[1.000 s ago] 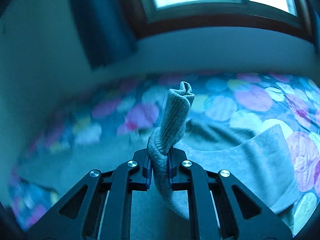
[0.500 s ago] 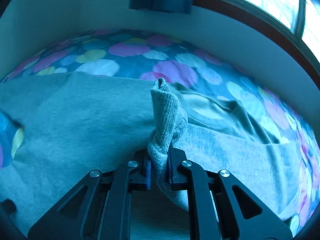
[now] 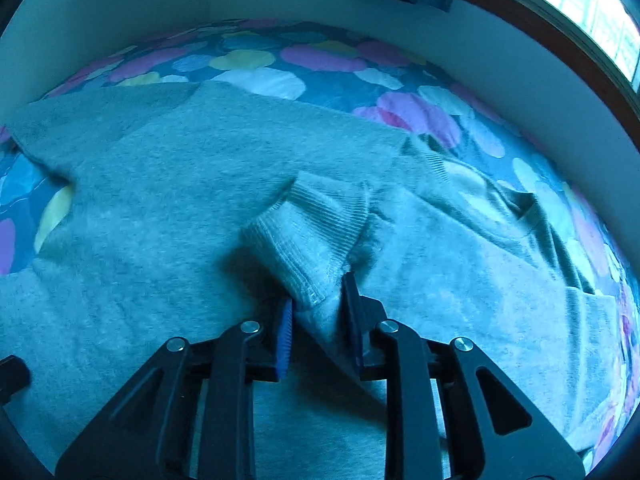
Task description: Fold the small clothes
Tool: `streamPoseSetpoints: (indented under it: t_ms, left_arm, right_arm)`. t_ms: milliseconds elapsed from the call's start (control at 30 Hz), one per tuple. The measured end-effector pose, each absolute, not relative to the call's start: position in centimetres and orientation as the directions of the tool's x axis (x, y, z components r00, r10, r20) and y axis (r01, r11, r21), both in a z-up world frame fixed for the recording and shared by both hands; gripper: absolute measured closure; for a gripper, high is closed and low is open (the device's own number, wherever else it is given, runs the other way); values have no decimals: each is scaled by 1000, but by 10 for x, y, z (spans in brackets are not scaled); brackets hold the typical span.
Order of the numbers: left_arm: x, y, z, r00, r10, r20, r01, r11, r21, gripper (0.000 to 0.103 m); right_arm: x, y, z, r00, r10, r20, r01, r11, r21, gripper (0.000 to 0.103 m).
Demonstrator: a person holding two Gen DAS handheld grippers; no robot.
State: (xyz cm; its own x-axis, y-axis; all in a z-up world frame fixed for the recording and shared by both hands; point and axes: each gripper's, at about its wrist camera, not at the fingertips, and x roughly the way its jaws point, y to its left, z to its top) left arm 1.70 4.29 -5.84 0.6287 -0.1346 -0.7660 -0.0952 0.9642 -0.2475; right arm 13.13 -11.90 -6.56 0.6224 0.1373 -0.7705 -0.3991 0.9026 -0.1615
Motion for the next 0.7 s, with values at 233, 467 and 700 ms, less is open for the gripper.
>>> streamPoseSetpoints:
  t_ms: [233, 467, 700]
  left_arm:
    - [18, 43, -60, 621, -130, -773, -95, 966, -239, 5]
    - [21, 44, -63, 614, -139, -777, -96, 964, -248, 5]
    - [21, 43, -64, 609, -133, -782, -97, 966, -240, 5]
  right_arm:
    - [127, -127, -60, 582, 228, -781, -424, 904, -52, 73]
    - [118, -250, -11, 575, 462, -675, -324, 886, 330, 54]
    - [149, -483, -15, 717, 252, -650, 131, 867, 481, 48]
